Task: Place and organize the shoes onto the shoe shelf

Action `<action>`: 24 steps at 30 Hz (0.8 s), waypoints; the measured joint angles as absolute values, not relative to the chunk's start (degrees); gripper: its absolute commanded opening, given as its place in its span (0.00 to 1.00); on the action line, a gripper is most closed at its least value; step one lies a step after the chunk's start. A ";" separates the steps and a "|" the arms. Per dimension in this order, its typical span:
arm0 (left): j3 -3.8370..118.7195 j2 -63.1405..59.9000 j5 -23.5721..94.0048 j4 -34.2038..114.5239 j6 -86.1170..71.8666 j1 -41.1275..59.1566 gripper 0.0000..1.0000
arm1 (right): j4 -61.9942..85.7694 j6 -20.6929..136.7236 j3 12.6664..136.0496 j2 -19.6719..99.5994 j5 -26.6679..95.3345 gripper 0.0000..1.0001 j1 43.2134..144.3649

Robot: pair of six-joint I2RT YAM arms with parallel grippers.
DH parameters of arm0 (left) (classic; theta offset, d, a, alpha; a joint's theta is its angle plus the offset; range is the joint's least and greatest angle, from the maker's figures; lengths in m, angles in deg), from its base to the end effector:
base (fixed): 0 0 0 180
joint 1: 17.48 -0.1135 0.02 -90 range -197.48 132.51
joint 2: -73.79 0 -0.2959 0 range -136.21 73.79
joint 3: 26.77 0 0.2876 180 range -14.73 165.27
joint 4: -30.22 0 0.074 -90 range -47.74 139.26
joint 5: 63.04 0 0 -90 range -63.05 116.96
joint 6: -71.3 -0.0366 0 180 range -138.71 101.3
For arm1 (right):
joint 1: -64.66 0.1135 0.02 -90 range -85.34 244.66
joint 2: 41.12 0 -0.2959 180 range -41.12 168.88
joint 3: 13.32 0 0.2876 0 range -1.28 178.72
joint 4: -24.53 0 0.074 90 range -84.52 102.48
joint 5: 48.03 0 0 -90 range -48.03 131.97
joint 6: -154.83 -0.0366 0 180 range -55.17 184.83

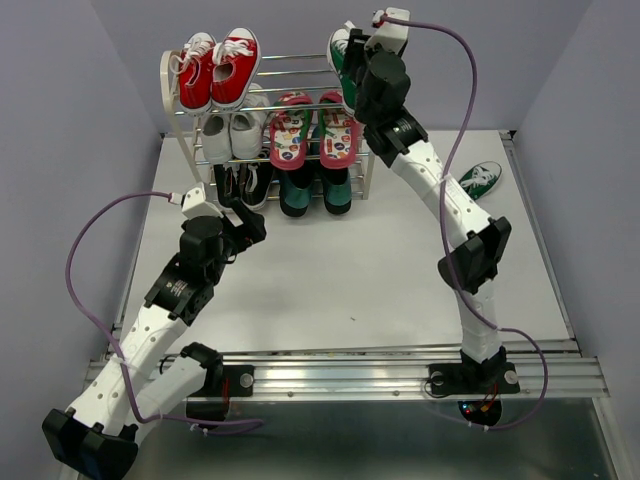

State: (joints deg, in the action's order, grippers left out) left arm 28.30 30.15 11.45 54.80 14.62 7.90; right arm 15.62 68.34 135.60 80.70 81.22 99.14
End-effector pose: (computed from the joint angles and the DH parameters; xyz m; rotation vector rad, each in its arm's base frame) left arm 0.1796 -0.0744 0.3498 -0.3200 1.7902 -0.4884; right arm 0.4494 0.2805 0.5279 0.1669 1.3162 0.0299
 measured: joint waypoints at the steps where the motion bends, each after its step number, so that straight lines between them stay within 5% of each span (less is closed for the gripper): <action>1: 28.30 30.15 11.45 54.80 14.62 7.90 0.99 | 15.16 67.84 135.58 80.20 80.39 0.66 99.08; 5: 28.30 30.26 11.45 54.89 14.59 7.90 0.99 | 12.30 64.47 135.58 76.79 75.69 0.80 98.86; 7: 28.30 30.63 11.45 55.00 14.62 7.90 0.99 | 10.31 63.18 135.58 74.54 72.32 1.00 98.81; 14: 28.30 32.44 11.49 55.17 14.59 7.90 0.99 | 2.96 60.21 123.36 58.15 70.29 1.00 98.88; 20: 28.30 33.60 11.97 55.41 14.59 7.90 0.99 | -1.17 55.09 94.88 38.08 80.76 1.00 97.61; 24: 28.30 33.86 11.99 55.48 14.62 7.90 0.99 | -6.11 48.43 81.46 30.28 81.83 1.00 87.14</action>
